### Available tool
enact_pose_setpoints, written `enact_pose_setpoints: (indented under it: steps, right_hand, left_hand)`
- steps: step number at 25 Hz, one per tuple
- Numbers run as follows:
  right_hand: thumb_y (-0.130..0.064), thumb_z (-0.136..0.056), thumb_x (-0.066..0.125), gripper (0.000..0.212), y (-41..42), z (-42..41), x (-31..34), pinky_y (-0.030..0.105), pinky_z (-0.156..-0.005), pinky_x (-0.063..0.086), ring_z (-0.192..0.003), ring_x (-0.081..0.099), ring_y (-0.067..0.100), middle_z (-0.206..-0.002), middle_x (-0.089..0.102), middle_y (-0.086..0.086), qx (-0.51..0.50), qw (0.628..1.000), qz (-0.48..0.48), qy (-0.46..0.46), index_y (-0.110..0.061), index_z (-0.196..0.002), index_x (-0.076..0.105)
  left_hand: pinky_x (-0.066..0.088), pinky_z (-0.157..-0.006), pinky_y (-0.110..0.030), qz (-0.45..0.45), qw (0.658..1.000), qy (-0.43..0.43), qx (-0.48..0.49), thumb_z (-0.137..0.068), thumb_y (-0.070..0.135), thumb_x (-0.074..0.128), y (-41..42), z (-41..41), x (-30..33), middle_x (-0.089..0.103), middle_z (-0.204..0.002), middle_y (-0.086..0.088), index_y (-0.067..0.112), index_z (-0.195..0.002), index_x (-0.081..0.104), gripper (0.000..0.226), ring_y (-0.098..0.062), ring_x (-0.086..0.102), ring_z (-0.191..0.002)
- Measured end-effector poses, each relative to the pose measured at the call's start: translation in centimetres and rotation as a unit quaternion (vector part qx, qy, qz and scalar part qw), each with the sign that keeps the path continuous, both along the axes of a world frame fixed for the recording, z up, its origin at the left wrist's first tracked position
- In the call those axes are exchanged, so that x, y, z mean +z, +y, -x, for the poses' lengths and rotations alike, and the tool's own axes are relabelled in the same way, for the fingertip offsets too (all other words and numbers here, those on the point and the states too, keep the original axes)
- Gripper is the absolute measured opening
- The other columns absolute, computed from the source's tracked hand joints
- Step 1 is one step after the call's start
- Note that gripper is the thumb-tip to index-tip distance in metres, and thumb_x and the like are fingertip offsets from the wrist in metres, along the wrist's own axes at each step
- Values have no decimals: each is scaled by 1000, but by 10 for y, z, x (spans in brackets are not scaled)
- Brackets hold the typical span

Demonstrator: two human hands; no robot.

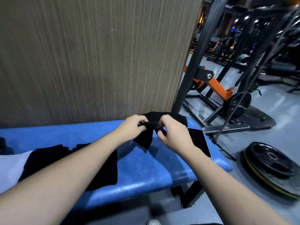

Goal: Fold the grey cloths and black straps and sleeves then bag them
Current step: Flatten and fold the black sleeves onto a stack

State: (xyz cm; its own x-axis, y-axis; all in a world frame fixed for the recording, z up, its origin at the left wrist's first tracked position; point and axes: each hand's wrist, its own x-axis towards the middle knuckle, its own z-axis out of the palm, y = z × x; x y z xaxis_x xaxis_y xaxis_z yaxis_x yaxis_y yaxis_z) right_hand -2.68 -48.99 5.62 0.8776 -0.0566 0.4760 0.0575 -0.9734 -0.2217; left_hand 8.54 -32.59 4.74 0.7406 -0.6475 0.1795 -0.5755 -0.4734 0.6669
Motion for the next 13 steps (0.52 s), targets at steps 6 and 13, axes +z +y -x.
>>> enact_pose_setpoints:
  steps: [6, 13]
  right_hand:
    - [-12, -68, 57, 20, -4, 39, -43, 38, -64, 37, -74, 51, 30, -91, 54, 4, 92, 981, 165, 47, -17, -85, 49]
    - [-46, -78, 61, 31, -8, 72, -72, 35, -94, 45, -109, 53, 16, -117, 53, -10, 129, 965, -51, 223, -26, -102, 62]
  left_hand:
    - [39, -90, -32, -124, 966, -218, -70, -93, 15, 61, 31, 19, -21, 55, -106, 8, 34, -106, 69, 25, -19, 51, -103]
    - [46, -91, -34, -188, 976, -93, -59, -90, 35, 66, 51, 58, -47, 48, -115, 12, 33, -114, 43, 33, -13, 54, -106]
